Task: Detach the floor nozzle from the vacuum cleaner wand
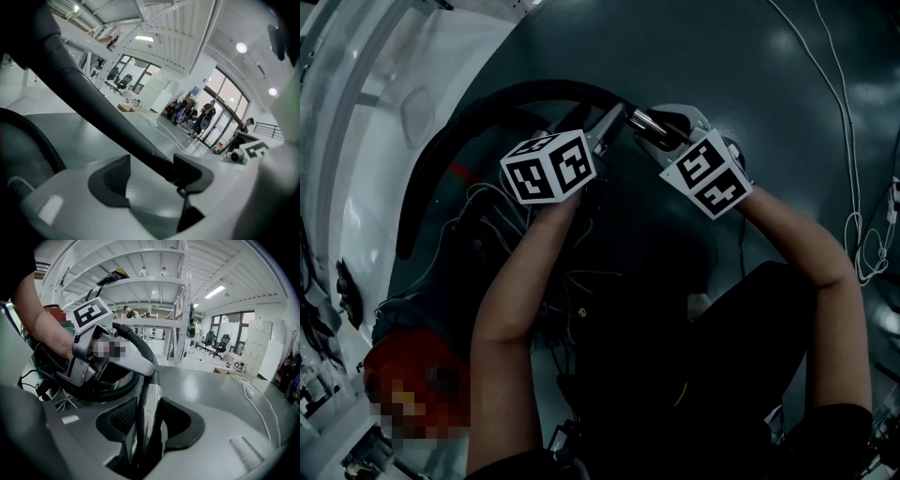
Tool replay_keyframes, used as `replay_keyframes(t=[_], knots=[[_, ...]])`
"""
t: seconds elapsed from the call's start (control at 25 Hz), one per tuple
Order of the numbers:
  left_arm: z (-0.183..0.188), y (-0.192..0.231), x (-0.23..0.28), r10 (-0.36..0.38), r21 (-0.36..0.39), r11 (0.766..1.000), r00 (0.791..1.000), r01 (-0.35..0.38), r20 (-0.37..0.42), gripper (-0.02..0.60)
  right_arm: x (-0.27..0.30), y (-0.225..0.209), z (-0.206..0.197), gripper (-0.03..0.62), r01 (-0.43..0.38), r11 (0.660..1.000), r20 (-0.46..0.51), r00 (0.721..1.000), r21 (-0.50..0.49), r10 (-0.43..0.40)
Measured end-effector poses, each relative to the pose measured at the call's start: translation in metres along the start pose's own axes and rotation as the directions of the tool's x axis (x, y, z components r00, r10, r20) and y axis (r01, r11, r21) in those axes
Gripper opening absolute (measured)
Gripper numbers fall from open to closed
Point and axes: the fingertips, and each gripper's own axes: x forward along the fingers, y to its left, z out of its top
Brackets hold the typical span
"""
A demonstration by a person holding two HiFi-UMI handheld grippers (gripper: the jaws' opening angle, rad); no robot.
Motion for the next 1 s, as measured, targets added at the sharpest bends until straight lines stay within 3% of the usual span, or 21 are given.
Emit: replay_keyframes(t=[0.36, 0.56, 0.68, 1.0], knots=[[0.005, 0.007, 0.003, 0.164, -0.152, 0.978, 0.979, -0.146, 0.117, 0.276, -0.002, 0.006, -0.001, 0.169, 0.009, 1.0, 0.005, 1.0, -0.01, -0.009], [0.002, 0.018, 0.006, 0.183, -0.263, 0.954, 0.973, -0.141, 0.142, 0.276, 0.0, 0.012, -0.001, 0.167, 0.002, 1.0, 0.005, 1.0, -0.007, -0.002], [0.005, 0.032, -0.001, 0.231, -0.348, 0.924, 0.956, -0.157, 0.181, 0.254, 0.001, 0.021, -0.001, 0.167, -0.022, 1.0, 0.007, 1.0, -0.013, 0.022], [-0.005, 0.044, -0.004, 0.275, -0.429, 0.882, 0.952, -0.193, 0.137, 0.222, 0.011, 0.03, -0.007, 0.176, -0.073, 0.997, -0.04, 0.996, 0.012, 0.073]])
